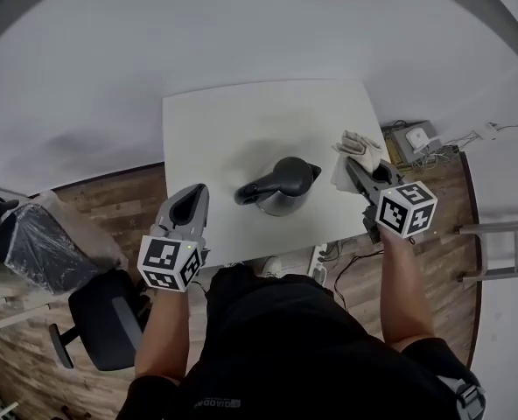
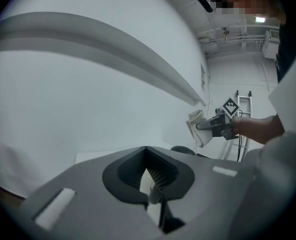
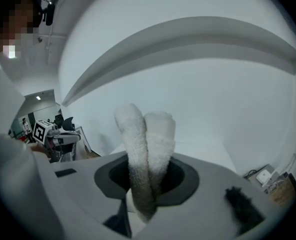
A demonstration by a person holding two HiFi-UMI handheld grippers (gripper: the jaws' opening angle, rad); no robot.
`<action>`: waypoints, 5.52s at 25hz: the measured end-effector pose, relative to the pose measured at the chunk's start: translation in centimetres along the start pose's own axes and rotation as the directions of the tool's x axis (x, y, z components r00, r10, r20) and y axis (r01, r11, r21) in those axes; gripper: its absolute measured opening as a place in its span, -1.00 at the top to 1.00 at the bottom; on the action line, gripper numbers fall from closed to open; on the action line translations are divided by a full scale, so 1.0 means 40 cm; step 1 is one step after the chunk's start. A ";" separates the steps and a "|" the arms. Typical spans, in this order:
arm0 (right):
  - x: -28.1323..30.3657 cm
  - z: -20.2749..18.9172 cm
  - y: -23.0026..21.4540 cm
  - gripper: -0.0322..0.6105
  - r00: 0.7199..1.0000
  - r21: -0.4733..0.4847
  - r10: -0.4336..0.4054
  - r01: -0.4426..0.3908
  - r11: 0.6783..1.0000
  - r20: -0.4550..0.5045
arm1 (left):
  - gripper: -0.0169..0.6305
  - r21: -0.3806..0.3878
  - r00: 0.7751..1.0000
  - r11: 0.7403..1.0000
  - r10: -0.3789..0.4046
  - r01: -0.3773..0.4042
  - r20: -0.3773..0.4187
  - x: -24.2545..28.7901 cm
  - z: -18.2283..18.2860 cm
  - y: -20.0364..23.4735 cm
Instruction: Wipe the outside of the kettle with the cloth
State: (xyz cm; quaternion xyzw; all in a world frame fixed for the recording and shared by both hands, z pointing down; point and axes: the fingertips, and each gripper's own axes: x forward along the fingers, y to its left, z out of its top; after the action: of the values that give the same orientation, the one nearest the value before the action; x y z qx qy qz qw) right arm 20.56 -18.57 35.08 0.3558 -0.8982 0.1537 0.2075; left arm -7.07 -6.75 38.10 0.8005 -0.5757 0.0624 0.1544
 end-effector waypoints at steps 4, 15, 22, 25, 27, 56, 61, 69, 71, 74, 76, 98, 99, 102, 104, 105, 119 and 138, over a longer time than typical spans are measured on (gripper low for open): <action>-0.018 -0.048 0.007 0.59 0.999 -0.006 0.036 -0.037 0.999 -0.021 | 0.93 0.013 1.000 1.000 -0.005 0.006 -0.006 -0.003 -0.017 -0.079; 0.046 -0.066 0.027 0.59 0.982 -0.074 -0.034 0.021 0.997 -0.185 | 0.93 0.166 0.995 0.982 -0.090 0.096 -0.043 0.020 -0.030 -0.084; 0.110 -0.073 0.080 0.59 0.898 -0.247 -0.199 0.105 0.963 -0.393 | 0.93 0.305 0.947 0.897 -0.296 0.319 -0.120 0.055 -0.049 -0.077; 0.135 -0.091 0.082 0.59 0.842 -0.306 -0.274 0.138 0.942 -0.464 | 0.93 0.307 0.918 0.865 -0.373 0.396 -0.133 0.048 -0.055 -0.071; 0.138 -0.098 0.069 0.60 0.801 -0.320 -0.330 0.184 0.929 -0.499 | 0.93 0.306 0.897 0.844 -0.419 0.441 -0.140 0.036 -0.059 -0.067; 0.195 -0.054 0.315 0.60 0.637 -0.459 -0.466 0.192 0.867 -0.614 | 0.93 0.220 0.834 0.806 -0.545 0.550 -0.085 -0.092 -0.051 0.078; 0.224 -0.052 0.382 0.60 0.671 -0.445 -0.428 0.160 0.881 -0.606 | 0.93 0.215 0.834 0.807 -0.546 0.549 -0.078 -0.099 -0.052 0.086; 0.273 -0.051 0.478 0.60 0.813 -0.263 -0.254 0.130 0.956 -0.523 | 0.93 0.206 0.843 0.819 -0.532 0.536 -0.079 -0.109 -0.063 0.094; 0.272 -0.057 0.486 0.60 0.839 -0.205 -0.234 0.150 0.967 -0.491 | 0.93 0.203 0.845 0.821 -0.529 0.533 -0.079 -0.111 -0.067 0.095; 0.264 -0.068 0.488 0.60 0.878 -0.088 -0.223 0.206 0.975 -0.423 | 0.93 0.196 0.846 0.824 -0.526 0.532 -0.083 -0.110 -0.072 0.096; 0.266 -0.084 0.495 0.60 0.904 0.007 -0.199 0.217 0.976 -0.378 | 0.93 0.190 0.848 0.827 -0.523 0.529 -0.088 -0.105 -0.076 0.100; 0.419 -0.350 0.606 0.60 0.999 0.700 0.020 0.010 0.714 -0.035 | 0.93 0.130 0.863 0.857 -0.479 0.499 -0.162 -0.123 -0.153 0.142; 0.427 -0.365 0.607 0.59 0.999 0.717 0.023 0.006 0.698 -0.030 | 0.93 0.129 0.864 0.858 -0.474 0.497 -0.170 -0.125 -0.158 0.146; 0.447 -0.407 0.601 0.59 0.999 0.751 0.028 0.000 0.660 -0.025 | 0.93 0.132 0.866 0.862 -0.463 0.490 -0.190 -0.125 -0.170 0.151; 0.458 -0.431 0.595 0.59 0.999 0.764 0.030 0.000 0.646 -0.025 | 0.93 0.130 0.867 0.864 -0.457 0.486 -0.201 -0.125 -0.180 0.153; 0.462 -0.441 0.592 0.60 0.999 0.771 0.031 -0.001 0.637 -0.024 | 0.93 0.128 0.867 0.866 -0.454 0.484 -0.206 -0.125 -0.185 0.153; 0.486 -0.577 0.575 0.59 0.979 0.835 0.154 0.028 0.549 -0.135 | 0.93 0.103 0.873 0.882 -0.429 0.460 -0.231 -0.137 -0.213 0.154; 0.425 -0.651 0.459 0.59 0.947 0.800 0.110 0.189 0.569 -0.301 | 0.93 0.095 0.870 0.877 -0.442 0.470 -0.221 -0.111 -0.205 0.113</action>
State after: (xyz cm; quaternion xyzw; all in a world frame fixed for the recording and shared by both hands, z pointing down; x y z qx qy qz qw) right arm 3.29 -4.48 63.48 0.4016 -0.6697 0.6029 0.1638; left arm -12.15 -1.43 45.42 0.9132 -0.3462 0.1430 0.1607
